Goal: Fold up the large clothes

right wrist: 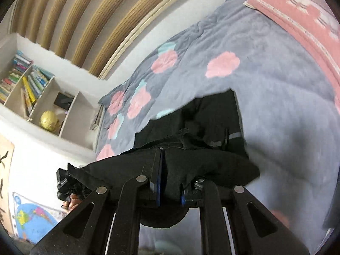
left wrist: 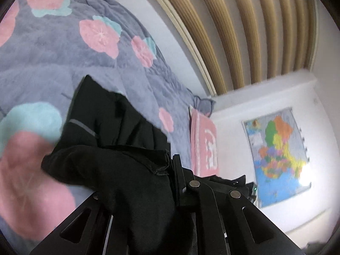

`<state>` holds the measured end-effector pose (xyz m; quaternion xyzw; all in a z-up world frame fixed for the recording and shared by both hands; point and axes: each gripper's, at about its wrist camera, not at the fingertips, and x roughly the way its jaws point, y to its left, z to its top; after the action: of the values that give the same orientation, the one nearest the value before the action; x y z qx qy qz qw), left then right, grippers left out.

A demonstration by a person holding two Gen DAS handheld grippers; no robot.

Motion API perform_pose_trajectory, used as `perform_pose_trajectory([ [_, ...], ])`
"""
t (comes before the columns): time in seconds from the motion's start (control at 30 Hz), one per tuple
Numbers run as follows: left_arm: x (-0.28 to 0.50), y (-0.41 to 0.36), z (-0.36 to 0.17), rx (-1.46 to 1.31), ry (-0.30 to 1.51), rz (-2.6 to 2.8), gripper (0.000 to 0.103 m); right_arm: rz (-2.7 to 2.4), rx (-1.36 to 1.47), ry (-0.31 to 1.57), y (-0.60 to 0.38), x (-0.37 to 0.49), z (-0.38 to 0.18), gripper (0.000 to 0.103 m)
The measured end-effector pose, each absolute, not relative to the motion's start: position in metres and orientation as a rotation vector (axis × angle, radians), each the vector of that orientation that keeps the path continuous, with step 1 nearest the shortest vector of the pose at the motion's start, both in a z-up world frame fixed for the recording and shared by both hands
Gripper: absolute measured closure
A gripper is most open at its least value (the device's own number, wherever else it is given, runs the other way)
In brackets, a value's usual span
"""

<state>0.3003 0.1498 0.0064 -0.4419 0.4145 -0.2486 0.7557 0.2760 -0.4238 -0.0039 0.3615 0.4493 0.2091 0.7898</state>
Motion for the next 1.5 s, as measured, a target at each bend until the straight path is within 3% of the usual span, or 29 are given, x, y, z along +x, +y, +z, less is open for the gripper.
perform_pose_trajectory([
  [0.3, 0.429, 0.139, -0.031, -0.939, 0.984, -0.422, 0.089, 0.304, 0.817, 1.063, -0.405, 0.409, -0.071, 0.087],
  [0.53, 0.504, 0.137, -0.147, -1.042, 1.181, -0.302, 0.086, 0.208, 0.689, 1.249, -0.367, 0.485, -0.162, 0.086],
  [0.73, 0.512, 0.135, -0.202, -1.151, 1.226, -0.308, 0.085, 0.181, 0.618, 1.371, -0.338, 0.507, -0.223, 0.086],
  [0.9, 0.510, 0.136, -0.175, -1.061, 1.238, -0.383, 0.082, 0.206, 0.621, 1.374, -0.342, 0.503, -0.220, 0.086],
  [1.07, 0.486, 0.152, -0.119, -0.979, 1.194, -0.464, 0.061, 0.252, 0.688, 1.334, -0.368, 0.480, -0.186, 0.082],
  [1.1, 0.476, 0.158, -0.106, -0.951, 1.179, -0.458, 0.051, 0.274, 0.699, 1.327, -0.374, 0.474, -0.176, 0.080],
  [1.2, 0.451, 0.173, -0.074, -0.877, 1.115, -0.449, 0.034, 0.336, 0.765, 1.313, -0.391, 0.452, -0.152, 0.062],
  [1.27, 0.436, 0.181, -0.058, -0.863, 1.071, -0.467, 0.029, 0.306, 0.750, 1.287, -0.404, 0.435, -0.134, 0.042],
  [1.33, 0.428, 0.190, -0.049, -0.823, 1.034, -0.434, 0.024, 0.284, 0.713, 1.263, -0.412, 0.426, -0.124, 0.040],
  [1.5, 0.448, 0.192, -0.070, -0.742, 1.046, -0.287, 0.024, 0.236, 0.516, 1.235, -0.408, 0.432, -0.117, 0.040],
])
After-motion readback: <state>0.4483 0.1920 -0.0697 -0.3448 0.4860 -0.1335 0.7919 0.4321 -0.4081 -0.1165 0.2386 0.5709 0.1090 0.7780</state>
